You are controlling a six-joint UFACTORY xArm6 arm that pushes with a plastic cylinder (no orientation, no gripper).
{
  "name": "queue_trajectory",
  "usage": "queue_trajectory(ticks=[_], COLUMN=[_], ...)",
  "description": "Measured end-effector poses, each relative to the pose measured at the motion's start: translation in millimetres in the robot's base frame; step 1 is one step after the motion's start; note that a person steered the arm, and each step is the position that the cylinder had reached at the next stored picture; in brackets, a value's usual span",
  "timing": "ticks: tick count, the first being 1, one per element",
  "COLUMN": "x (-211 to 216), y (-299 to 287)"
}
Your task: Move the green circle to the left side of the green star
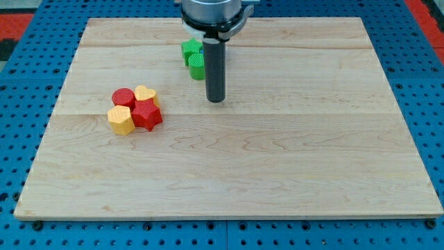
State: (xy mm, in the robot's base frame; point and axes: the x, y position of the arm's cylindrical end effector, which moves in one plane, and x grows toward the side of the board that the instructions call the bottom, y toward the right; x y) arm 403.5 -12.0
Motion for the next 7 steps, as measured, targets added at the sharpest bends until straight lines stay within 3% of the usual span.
queue_trajectory(ticks=[2, 4, 7], x=[0, -45, -43], y=[0, -2, -63])
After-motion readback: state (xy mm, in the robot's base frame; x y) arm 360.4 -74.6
